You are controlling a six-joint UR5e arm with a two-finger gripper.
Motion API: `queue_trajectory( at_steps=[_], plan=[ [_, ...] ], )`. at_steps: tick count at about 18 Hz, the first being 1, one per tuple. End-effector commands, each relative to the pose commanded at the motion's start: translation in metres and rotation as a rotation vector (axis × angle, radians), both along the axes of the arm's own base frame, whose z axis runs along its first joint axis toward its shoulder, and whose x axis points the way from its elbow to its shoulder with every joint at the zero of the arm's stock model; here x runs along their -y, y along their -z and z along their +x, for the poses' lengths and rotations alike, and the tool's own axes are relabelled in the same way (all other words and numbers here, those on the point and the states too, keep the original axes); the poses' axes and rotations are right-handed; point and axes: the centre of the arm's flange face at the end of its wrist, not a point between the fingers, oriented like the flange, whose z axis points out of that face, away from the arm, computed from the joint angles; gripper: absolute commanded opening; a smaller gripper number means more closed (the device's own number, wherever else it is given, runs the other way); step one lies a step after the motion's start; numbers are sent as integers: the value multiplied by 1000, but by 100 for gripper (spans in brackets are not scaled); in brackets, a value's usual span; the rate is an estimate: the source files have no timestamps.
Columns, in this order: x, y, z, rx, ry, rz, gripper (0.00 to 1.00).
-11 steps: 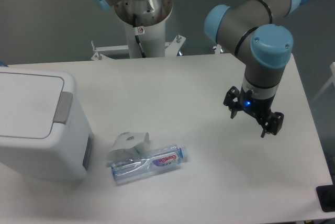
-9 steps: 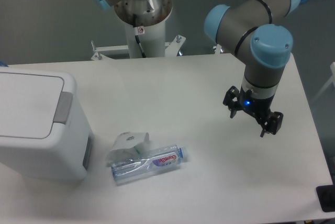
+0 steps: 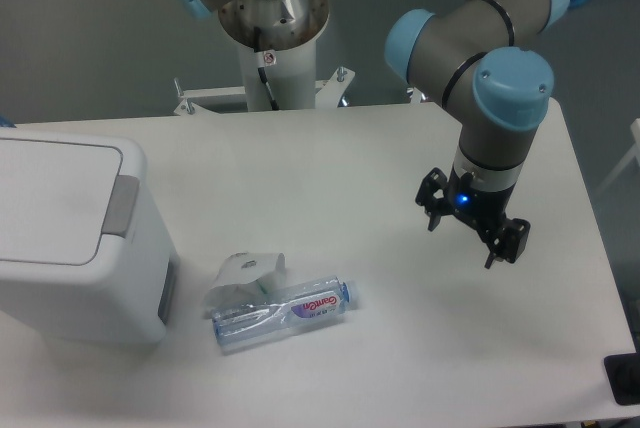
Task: Open the trash can
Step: 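Raise the gripper and begin moving it toward the white trash can, then move the open gripper over to the trash can lid edge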
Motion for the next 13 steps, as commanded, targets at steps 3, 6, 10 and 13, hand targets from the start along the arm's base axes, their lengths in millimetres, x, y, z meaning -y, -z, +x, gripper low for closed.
queue_trajectory(
  at_steps=[3, 6, 10, 13],
  plan=[
    [-16, -2, 13, 29, -124, 18, 100],
    [-22, -5, 16, 93, -232, 84, 100],
    [-34, -21, 24, 186, -346, 201, 100],
    [-45, -48, 46, 228, -377, 265, 100]
  ],
)
